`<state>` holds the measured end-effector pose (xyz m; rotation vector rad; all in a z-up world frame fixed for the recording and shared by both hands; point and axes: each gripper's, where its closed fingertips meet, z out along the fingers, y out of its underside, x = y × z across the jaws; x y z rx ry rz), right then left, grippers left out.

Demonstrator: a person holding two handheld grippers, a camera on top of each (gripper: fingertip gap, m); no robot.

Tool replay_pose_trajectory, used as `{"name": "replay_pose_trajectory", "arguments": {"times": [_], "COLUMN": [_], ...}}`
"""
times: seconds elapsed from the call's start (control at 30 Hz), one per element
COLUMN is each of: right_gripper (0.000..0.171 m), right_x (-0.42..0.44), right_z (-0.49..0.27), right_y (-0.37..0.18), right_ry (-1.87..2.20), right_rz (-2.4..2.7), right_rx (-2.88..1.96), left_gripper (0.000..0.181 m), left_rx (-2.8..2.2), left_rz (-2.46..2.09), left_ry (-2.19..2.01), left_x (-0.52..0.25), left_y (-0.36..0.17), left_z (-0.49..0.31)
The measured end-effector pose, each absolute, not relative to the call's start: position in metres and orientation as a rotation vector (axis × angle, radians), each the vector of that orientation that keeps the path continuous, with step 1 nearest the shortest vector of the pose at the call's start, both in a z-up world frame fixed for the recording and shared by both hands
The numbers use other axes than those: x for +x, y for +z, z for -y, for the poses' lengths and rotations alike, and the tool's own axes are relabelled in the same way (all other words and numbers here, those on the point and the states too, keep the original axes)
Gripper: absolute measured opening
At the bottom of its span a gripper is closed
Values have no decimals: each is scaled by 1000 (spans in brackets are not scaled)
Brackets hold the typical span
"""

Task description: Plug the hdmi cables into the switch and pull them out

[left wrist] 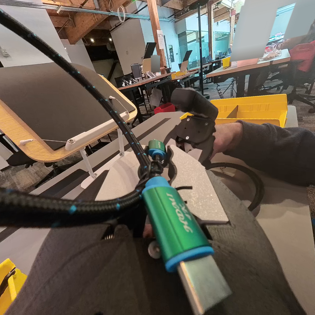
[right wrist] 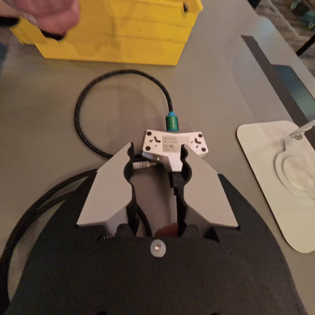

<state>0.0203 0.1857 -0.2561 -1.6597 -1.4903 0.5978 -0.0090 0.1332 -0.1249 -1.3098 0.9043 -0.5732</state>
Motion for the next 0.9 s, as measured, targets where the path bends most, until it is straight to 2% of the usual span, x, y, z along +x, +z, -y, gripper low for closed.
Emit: {"name": "replay_pose_trajectory", "arguments": {"times": [0.17, 0.33, 0.5, 0.57, 0.9], "right_gripper": [48, 40, 40, 34, 33], "right_x": [31, 34, 41, 39, 34], "right_z": [-199, -210, -219, -220, -217], "right_y": [-288, -289, -301, -302, -300], "right_ry": [411, 371, 301, 302, 427], "right_rz": [1553, 1514, 1521, 1517, 1508], "right_rx": [-1763, -1766, -1792, -1779, -1762], "left_gripper": [20, 21, 21, 21, 21], "left_rx": [-1316, -1322, -1330, -1336, -1350], "left_rz": [-907, -912, -912, -914, -912], "left_ry": [-577, -583, -592, -598, -608], "left_x": [-8, -7, -7, -7, -8], "left_y": [-127, -128, -130, -132, -135], "left_z": [-135, -134, -134, -134, -134]}}
